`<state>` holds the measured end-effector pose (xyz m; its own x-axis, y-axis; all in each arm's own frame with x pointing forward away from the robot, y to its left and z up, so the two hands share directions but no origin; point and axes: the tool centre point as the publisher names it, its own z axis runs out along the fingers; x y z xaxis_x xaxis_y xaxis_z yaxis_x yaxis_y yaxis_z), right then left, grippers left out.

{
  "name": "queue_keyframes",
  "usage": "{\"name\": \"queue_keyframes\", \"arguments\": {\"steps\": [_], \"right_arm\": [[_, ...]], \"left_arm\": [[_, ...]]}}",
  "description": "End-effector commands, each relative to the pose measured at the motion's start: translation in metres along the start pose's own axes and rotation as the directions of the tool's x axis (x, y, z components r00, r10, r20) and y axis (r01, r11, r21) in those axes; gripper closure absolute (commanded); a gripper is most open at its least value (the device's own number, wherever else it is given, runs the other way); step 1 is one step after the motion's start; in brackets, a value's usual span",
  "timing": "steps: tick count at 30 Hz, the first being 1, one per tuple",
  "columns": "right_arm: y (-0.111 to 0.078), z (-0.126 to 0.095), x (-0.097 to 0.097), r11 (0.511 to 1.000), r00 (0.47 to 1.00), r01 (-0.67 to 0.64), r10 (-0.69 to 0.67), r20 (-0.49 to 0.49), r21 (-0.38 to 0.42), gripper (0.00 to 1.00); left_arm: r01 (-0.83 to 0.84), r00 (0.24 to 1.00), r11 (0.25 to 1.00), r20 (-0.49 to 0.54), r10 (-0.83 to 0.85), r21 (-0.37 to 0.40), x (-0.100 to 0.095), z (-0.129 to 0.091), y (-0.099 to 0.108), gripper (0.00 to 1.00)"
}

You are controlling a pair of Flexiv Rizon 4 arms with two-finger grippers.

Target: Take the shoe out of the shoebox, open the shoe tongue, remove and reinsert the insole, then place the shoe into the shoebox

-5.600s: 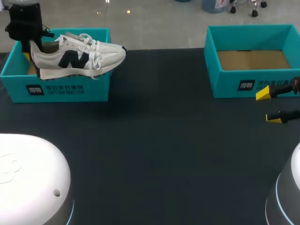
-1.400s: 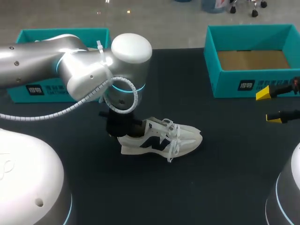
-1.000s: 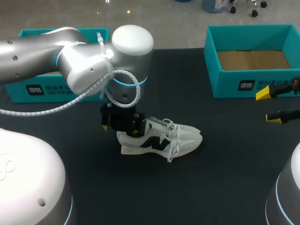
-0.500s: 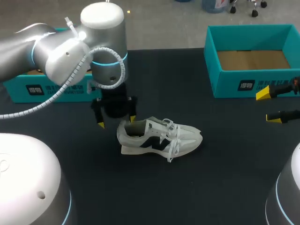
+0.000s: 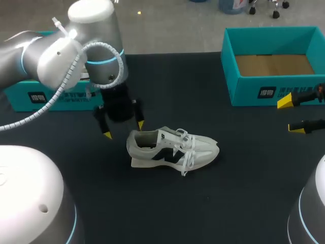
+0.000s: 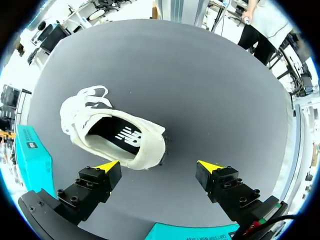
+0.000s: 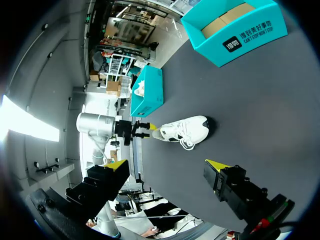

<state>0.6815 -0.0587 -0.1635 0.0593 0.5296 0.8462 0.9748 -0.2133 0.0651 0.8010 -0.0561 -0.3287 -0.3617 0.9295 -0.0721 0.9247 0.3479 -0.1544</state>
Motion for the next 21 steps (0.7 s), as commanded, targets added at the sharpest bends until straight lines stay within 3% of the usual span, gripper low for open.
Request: {"name": "queue_keyframes", "arguments": {"steps": [1, 4, 8, 21], "right_arm": [[0.000, 0.000, 0.000, 1.000, 1.000, -0.002, 0.002, 0.003, 0.000, 0.00], [0.000, 0.000, 0.000, 1.000, 1.000, -0.002, 0.002, 0.003, 0.000, 0.00], [0.000, 0.000, 0.000, 1.000, 1.000, -0.002, 0.002, 0.003, 0.000, 0.00], [0.000, 0.000, 0.000, 1.000, 1.000, -0.002, 0.002, 0.003, 0.000, 0.00]], "left_arm": [[0.186, 0.971, 0.949, 0.099, -0.217, 0.255, 0.010, -0.008, 0.012, 0.00], [0.228, 0.948, 0.913, 0.135, -0.287, 0.337, 0.013, -0.011, 0.005, 0.00], [0.214, 0.948, 0.897, 0.137, -0.286, 0.386, 0.021, -0.009, -0.005, 0.00], [0.214, 0.948, 0.897, 0.137, -0.286, 0.386, 0.021, -0.009, -0.005, 0.00]]}}
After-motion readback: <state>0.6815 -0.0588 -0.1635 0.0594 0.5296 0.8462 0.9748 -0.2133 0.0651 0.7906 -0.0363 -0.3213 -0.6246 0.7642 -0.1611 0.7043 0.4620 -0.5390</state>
